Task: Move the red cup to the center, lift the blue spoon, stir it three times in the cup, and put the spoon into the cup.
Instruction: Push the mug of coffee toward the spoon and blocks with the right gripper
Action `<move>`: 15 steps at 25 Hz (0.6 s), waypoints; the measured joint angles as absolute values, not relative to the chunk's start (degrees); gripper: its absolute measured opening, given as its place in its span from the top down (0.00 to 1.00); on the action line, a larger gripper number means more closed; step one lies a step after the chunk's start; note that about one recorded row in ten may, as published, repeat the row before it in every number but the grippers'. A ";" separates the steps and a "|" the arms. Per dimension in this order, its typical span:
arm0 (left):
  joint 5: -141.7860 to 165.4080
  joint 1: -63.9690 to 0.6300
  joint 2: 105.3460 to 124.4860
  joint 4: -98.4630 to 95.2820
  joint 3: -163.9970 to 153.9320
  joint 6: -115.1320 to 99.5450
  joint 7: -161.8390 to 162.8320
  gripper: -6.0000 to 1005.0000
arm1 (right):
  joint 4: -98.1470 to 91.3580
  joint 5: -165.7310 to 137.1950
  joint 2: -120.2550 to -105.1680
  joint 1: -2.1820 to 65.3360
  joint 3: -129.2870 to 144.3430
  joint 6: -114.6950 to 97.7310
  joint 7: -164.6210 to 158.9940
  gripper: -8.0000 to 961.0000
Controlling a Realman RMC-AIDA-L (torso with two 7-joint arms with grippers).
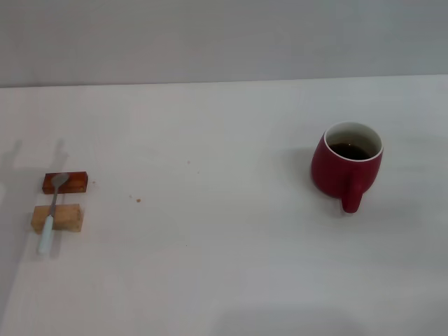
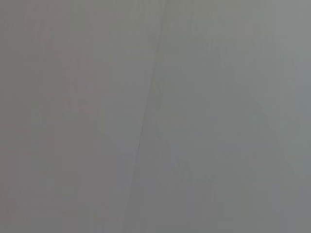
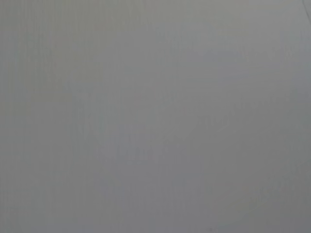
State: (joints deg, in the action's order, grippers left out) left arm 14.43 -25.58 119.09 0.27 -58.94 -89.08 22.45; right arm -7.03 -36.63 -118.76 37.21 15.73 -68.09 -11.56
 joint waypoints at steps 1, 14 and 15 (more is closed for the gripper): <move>14.42 -25.65 119.09 0.23 -58.90 -88.62 22.45 0.19 | -7.03 -36.62 -118.75 37.32 15.76 -68.07 -11.56 0.29; 14.22 -25.28 119.06 0.70 -54.18 -83.51 22.15 0.19 | -7.03 -36.98 -118.73 38.96 16.26 -68.27 -11.87 0.29; 14.22 -25.28 119.06 0.70 -54.18 -83.51 22.15 0.19 | -7.03 -36.98 -118.73 38.96 16.26 -68.27 -11.87 0.29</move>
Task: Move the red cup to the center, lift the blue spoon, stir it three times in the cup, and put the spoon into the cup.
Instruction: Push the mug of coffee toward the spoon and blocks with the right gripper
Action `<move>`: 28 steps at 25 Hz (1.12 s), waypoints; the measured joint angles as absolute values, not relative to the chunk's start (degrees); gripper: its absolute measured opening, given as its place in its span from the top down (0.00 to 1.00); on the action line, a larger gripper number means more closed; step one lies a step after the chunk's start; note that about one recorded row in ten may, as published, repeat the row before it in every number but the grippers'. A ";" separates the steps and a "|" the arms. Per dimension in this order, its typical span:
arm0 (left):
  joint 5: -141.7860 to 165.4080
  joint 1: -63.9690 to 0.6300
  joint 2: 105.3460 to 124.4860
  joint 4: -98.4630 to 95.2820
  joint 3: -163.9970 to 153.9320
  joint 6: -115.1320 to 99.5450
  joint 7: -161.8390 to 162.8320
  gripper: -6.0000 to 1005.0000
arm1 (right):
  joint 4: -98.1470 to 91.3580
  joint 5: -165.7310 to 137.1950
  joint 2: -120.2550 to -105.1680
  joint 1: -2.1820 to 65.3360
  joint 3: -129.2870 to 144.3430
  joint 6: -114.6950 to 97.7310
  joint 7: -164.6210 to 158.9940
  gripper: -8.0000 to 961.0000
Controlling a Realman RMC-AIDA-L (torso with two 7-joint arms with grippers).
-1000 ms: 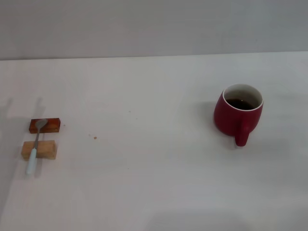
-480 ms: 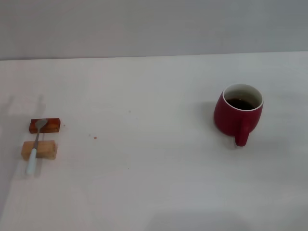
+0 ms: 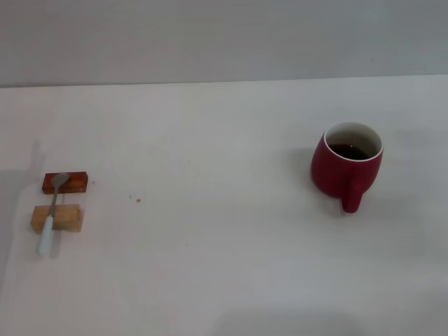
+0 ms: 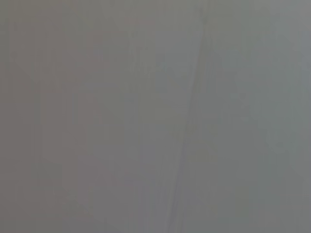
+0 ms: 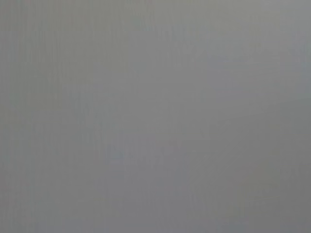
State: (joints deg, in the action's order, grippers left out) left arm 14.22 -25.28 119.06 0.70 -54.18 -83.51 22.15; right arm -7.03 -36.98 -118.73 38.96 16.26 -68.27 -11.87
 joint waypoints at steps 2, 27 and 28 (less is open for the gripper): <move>14.23 -24.85 119.02 0.76 -54.11 -83.12 22.11 0.19 | -7.04 -36.99 -118.73 39.17 16.26 -68.12 -11.90 0.29; 14.42 -25.27 119.03 0.68 -56.07 -83.35 22.46 0.19 | -8.86 -39.65 -117.84 35.88 16.50 -63.52 -14.14 0.29; 14.42 -25.38 119.04 0.70 -56.07 -83.28 22.48 0.19 | -9.89 -41.90 -117.40 35.23 16.58 -62.40 -16.28 0.29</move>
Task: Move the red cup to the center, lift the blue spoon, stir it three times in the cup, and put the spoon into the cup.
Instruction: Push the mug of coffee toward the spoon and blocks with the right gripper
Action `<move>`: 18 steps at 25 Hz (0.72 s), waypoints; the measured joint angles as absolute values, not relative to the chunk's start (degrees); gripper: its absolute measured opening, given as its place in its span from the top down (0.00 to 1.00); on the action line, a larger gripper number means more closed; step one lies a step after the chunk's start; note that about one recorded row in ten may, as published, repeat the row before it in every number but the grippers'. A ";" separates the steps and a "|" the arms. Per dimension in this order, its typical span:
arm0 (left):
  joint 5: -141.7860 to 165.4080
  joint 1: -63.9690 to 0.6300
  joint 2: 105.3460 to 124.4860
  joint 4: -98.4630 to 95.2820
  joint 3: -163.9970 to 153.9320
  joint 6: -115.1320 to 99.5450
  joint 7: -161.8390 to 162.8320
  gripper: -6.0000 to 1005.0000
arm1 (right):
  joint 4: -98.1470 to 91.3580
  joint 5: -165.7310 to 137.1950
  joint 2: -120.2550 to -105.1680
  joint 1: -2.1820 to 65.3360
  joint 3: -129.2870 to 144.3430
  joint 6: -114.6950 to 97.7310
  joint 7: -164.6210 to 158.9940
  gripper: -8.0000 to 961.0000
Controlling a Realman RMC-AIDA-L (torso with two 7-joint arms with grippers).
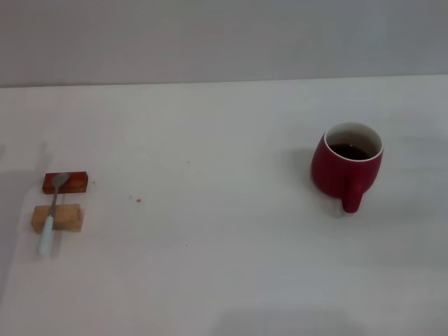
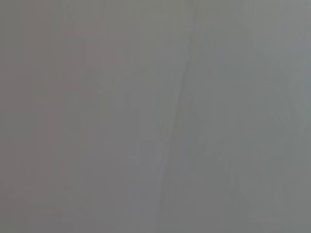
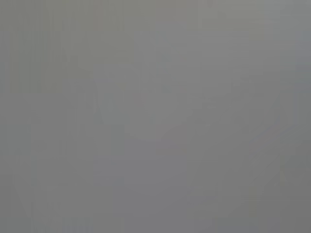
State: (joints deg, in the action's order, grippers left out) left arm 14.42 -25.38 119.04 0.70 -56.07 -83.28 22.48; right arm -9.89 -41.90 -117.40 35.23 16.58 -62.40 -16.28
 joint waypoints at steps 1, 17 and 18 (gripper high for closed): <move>14.42 -25.49 119.05 0.73 -56.08 -83.27 22.49 0.19 | -11.80 -47.26 -116.54 34.13 17.31 -60.59 -21.65 0.29; 14.42 -27.22 119.09 -0.25 -56.06 -83.62 22.84 0.19 | -16.38 -88.12 -110.50 32.19 25.52 -51.43 -47.75 0.29; 14.41 -27.30 119.09 -0.25 -56.07 -83.63 23.07 0.19 | -16.40 -89.62 -110.62 32.42 25.52 -51.00 -47.77 0.28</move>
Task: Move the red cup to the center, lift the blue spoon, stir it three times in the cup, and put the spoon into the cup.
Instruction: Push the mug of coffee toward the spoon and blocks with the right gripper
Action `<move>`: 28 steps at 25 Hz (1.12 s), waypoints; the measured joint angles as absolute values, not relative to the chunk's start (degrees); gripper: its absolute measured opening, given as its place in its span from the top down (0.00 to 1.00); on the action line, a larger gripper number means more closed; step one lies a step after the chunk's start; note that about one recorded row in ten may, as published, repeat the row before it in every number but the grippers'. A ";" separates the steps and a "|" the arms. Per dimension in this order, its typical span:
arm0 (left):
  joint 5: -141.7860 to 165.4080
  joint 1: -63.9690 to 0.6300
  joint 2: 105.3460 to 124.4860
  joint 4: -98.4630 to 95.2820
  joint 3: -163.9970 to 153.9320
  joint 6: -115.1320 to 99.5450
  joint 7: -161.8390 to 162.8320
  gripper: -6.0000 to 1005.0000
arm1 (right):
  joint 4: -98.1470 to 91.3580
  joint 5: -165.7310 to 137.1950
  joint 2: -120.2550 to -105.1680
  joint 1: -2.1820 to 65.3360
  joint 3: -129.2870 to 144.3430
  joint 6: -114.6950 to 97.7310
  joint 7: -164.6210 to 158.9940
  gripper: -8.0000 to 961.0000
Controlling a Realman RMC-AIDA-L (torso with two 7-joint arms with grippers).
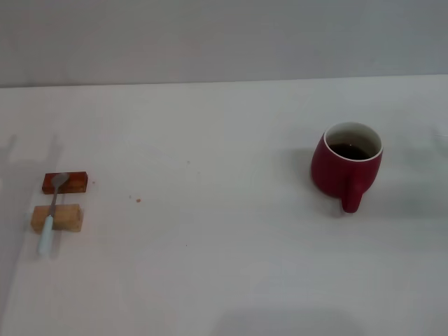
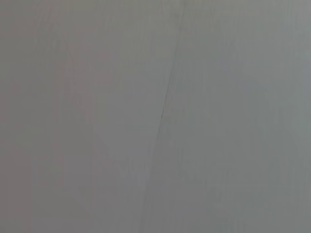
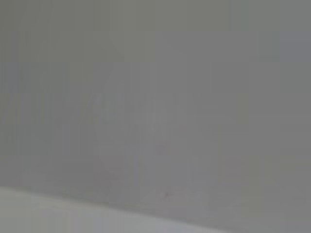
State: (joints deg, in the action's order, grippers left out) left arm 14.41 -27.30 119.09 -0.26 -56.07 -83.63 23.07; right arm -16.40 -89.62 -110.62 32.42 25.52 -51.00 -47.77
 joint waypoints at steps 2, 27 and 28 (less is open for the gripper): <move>14.41 -27.37 119.09 -0.38 -56.07 -83.64 23.79 0.19 | -16.40 -92.30 -110.89 32.88 25.54 -50.40 -47.78 0.29; 14.41 -25.90 118.88 -0.41 -56.51 -83.72 25.56 0.19 | -16.06 -95.39 -116.57 35.42 33.60 -50.49 -41.64 0.93; 14.41 -25.86 118.85 -0.41 -56.51 -83.73 25.56 0.19 | -15.97 -95.40 -116.66 35.55 33.94 -50.49 -41.65 0.94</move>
